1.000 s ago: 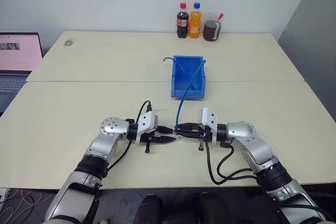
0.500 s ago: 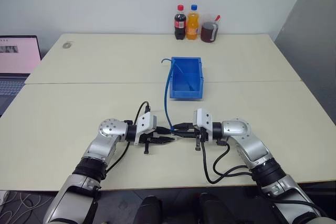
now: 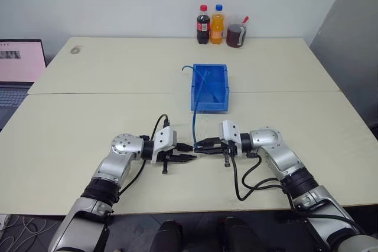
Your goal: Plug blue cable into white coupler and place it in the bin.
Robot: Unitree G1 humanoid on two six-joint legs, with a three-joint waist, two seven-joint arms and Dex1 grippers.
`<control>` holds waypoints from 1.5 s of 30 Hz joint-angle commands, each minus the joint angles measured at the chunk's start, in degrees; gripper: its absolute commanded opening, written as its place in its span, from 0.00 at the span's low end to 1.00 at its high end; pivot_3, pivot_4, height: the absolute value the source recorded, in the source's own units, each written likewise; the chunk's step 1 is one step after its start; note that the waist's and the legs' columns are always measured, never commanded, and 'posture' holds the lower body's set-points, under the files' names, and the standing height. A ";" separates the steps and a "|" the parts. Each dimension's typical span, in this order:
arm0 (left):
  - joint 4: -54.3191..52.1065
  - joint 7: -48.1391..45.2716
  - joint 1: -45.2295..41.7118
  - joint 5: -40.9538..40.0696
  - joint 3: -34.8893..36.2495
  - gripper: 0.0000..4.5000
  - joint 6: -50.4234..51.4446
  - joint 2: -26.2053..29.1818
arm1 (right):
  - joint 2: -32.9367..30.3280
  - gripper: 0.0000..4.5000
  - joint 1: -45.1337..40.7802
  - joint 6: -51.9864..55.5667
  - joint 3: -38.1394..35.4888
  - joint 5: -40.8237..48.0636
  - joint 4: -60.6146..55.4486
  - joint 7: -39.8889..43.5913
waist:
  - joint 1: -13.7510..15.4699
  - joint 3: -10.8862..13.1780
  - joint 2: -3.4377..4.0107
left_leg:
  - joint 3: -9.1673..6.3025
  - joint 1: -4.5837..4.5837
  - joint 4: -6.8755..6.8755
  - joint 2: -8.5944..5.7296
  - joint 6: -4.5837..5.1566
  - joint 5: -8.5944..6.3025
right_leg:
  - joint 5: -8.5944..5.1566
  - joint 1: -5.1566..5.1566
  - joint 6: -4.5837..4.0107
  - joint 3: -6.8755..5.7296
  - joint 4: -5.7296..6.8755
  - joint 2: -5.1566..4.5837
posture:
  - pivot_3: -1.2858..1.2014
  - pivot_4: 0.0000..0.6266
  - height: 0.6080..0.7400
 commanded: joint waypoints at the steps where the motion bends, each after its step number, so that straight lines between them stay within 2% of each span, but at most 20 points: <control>1: -1.73 0.18 1.06 0.63 -0.14 0.17 0.43 0.33 | 0.09 0.03 -0.19 2.67 -0.44 -1.20 2.41 -0.28 | -0.02 0.00 0.00 | 0.00 0.01 0.00 0.01 0.00 0.00 | 0.00 0.00 0.00 0.00 0.01 0.00 | 0.52 0.24 1.00; 8: -2.14 0.49 1.25 0.96 0.12 0.17 0.35 0.27 | -0.05 0.03 5.65 8.99 0.04 -0.17 -1.19 -0.56 | 0.01 0.00 0.00 | 0.02 0.02 -0.02 0.00 0.00 0.00 | -0.01 0.01 -0.01 0.03 -0.02 0.00 | 0.52 0.24 1.00; 17: -2.33 0.98 1.43 1.40 0.34 0.17 -0.33 0.23 | 0.21 0.03 9.62 10.14 1.15 -1.63 -5.05 -3.65 | 0.00 -0.03 0.03 | 0.03 0.01 -0.07 -0.01 -0.01 -0.01 | -0.04 0.01 -0.03 0.02 -0.06 -0.01 | 0.52 0.24 1.00; 18: -2.25 1.08 1.24 1.25 0.57 0.24 -0.43 0.15 | 0.37 0.03 9.21 10.49 0.61 -1.27 -5.08 -4.07 | 0.00 -0.03 0.03 | 0.03 0.02 -0.07 -0.01 -0.01 -0.01 | -0.04 0.01 -0.03 0.03 -0.06 -0.01 | 0.52 0.24 1.00; 22: -3.94 0.78 1.26 -0.03 1.38 0.42 1.44 0.60 | 0.30 0.03 8.05 11.60 -0.87 -0.21 -6.21 -4.95 | -0.01 -0.03 0.03 | 0.03 0.02 -0.08 0.00 -0.01 -0.01 | -0.04 -0.01 -0.03 0.01 -0.05 0.00 | 0.52 0.24 1.00; 28: -16.84 8.06 6.87 -4.59 8.45 0.71 9.61 2.85 | 0.75 0.03 6.59 23.15 -6.52 6.18 -14.99 -10.13 | -0.10 0.04 0.04 | 0.01 -0.08 -0.08 0.05 -0.01 -0.01 | -0.04 -0.09 -0.03 0.03 -0.04 0.00 | 0.52 0.24 1.00; 31: -29.25 14.75 10.81 -8.96 13.75 0.83 17.66 3.70 | 2.09 0.03 2.19 35.94 -12.94 14.05 -19.79 -15.51 | -0.06 0.12 0.06 | -0.08 -0.25 -0.06 0.07 -0.02 -0.01 | -0.04 -0.18 -0.03 0.04 -0.05 -0.05 | 0.52 0.24 1.00; 34: -39.97 21.29 13.12 -12.58 17.14 0.98 25.44 3.63 | 3.68 0.03 -5.68 47.29 -19.53 20.32 -18.07 -21.51 | -0.13 0.29 0.10 | -0.12 -0.48 -0.01 0.15 -0.02 0.00 | -0.02 -0.42 -0.03 0.08 0.04 -0.20 | 0.52 0.24 1.00; 36: -44.55 25.15 13.80 -13.77 18.77 0.99 29.03 3.49 | 4.24 0.03 -11.79 51.37 -22.56 21.57 -13.44 -24.64 | -0.13 0.28 0.10 | -0.14 -0.52 -0.01 0.04 -0.02 0.00 | -0.01 -0.44 -0.03 0.06 0.02 -0.16 | 0.52 0.24 1.00; 40: -49.09 33.89 14.12 -13.63 21.59 0.99 33.14 2.00 | 4.81 0.03 -25.07 51.46 -26.11 19.14 2.76 -30.04 | -0.16 0.28 0.10 | -0.06 -0.49 -0.09 -0.01 -0.02 0.00 | 0.00 -0.47 -0.07 0.04 0.01 -0.12 | 0.52 0.24 1.00; 45: -51.74 44.74 15.40 -10.84 21.16 0.99 34.31 -3.22 | 6.17 0.03 -42.04 39.03 -28.87 13.16 31.74 -36.14 | -0.13 0.29 0.12 | 0.11 -0.63 -0.15 -0.06 -0.02 -0.01 | 0.14 -0.69 -0.30 0.09 -0.02 -0.13 | 0.52 0.24 1.00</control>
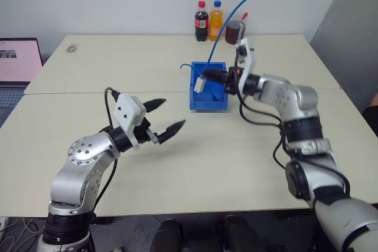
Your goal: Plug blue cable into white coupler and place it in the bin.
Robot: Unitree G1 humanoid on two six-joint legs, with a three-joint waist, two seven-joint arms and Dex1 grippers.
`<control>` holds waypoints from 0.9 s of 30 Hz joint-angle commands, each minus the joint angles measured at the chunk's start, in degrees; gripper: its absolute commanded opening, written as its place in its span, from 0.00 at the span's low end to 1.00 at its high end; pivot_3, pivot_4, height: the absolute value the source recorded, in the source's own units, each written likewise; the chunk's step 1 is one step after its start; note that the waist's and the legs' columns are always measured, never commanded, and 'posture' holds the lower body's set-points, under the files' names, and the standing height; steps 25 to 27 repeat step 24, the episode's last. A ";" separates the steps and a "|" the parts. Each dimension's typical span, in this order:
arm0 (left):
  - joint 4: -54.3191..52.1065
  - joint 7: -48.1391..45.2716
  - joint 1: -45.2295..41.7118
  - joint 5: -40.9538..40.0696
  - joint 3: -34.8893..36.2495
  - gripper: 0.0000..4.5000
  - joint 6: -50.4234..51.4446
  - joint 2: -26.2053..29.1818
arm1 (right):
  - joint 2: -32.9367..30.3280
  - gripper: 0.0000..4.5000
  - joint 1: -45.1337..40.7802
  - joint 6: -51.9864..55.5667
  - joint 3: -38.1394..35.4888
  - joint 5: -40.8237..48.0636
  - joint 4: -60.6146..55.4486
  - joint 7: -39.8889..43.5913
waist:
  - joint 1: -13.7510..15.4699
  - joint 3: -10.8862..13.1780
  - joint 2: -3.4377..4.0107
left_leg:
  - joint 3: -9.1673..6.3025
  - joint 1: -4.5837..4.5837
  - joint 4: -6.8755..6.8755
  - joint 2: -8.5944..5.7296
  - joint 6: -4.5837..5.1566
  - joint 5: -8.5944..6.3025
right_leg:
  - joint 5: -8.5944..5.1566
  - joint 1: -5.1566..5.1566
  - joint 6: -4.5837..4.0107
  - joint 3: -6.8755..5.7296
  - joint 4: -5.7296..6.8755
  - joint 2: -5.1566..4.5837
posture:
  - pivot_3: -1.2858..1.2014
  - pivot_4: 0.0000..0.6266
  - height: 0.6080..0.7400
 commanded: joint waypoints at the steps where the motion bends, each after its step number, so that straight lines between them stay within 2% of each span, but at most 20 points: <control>1: -3.73 5.90 1.01 1.45 -0.45 0.99 0.33 -2.66 | 0.92 0.03 -9.17 -9.64 -1.86 -4.14 16.13 -3.62 | 0.07 -0.02 -0.04 | 0.06 -0.08 -0.02 0.00 0.00 0.00 | 0.01 -0.09 -0.01 0.04 0.01 -0.01 | 0.52 0.24 1.00; 3: -4.49 7.27 1.85 2.02 -1.43 1.00 0.20 -3.67 | 1.47 0.18 -12.20 -13.38 -2.12 -6.06 22.57 -5.13 | 0.03 -0.03 -0.04 | 0.21 -0.20 -0.05 0.01 0.00 0.00 | 0.02 -0.30 -0.02 0.15 0.04 -0.01 | 0.52 0.24 1.00; 4: -4.82 7.76 2.09 2.12 -1.66 1.00 0.25 -3.95 | 1.59 0.19 -13.23 -14.56 -2.37 -6.59 24.67 -5.07 | 0.04 -0.02 -0.04 | 0.21 -0.23 -0.07 0.03 0.00 0.00 | 0.02 -0.32 -0.02 0.13 0.01 -0.03 | 0.52 0.24 1.00; 7: -5.51 8.72 2.90 1.96 -1.35 1.00 0.34 -4.07 | 1.51 0.38 -15.45 -17.31 -2.59 -8.50 28.70 -4.53 | 0.11 -0.02 -0.04 | 0.26 -0.35 -0.12 0.06 0.00 -0.01 | 0.02 -0.42 -0.02 0.14 -0.03 -0.05 | 0.52 0.24 1.00; 13: -4.83 11.71 3.24 2.32 -1.19 1.00 1.84 -4.43 | -0.43 0.70 -16.35 -22.91 -2.79 -12.10 30.86 -6.92 | 0.11 -0.02 -0.04 | 0.26 -0.44 -0.09 0.03 0.00 0.00 | 0.03 -0.49 -0.03 0.11 -0.01 -0.09 | 0.52 0.24 1.00; 15: -3.73 14.10 2.95 2.81 -0.68 1.00 3.71 -4.85 | -1.76 0.79 -15.84 -24.01 -2.65 -12.74 29.00 -6.04 | 0.15 -0.02 -0.04 | 0.25 -0.43 -0.07 0.02 0.00 0.00 | 0.03 -0.49 -0.02 0.10 0.02 -0.09 | 0.52 0.24 1.00; 19: -2.74 17.66 3.06 2.37 2.28 1.00 5.41 -5.59 | -4.08 0.79 -9.65 -22.60 -1.21 -12.75 15.13 -1.92 | 0.19 -0.02 -0.04 | 0.22 -0.45 -0.03 0.02 0.00 0.00 | 0.03 -0.48 -0.01 0.08 0.02 -0.08 | 0.52 0.24 1.00; 21: -2.60 18.99 2.78 1.72 3.78 1.00 6.32 -5.87 | -4.51 0.79 -1.89 -18.43 -1.16 -10.98 0.33 -2.19 | 0.19 -0.03 -0.05 | 0.18 -0.48 -0.01 0.04 0.00 0.00 | 0.03 -0.48 -0.01 0.05 0.00 -0.09 | 0.52 0.24 1.00; 24: -2.01 21.70 2.36 1.62 5.74 1.00 7.15 -6.76 | -5.50 0.79 14.17 -17.70 1.92 -13.33 -22.91 -4.54 | 0.23 -0.05 -0.07 | -0.01 -0.51 -0.08 0.07 0.00 0.00 | 0.03 -0.45 -0.01 0.06 -0.05 -0.10 | 0.52 0.24 1.00; 27: -2.01 21.70 2.36 1.62 5.74 1.00 7.15 -6.76 | -5.50 0.79 14.17 -17.70 1.92 -13.33 -22.91 -4.54 | 0.23 -0.05 -0.07 | -0.01 -0.51 -0.08 0.07 0.00 0.00 | 0.03 -0.45 -0.01 0.06 -0.05 -0.10 | 0.52 0.24 1.00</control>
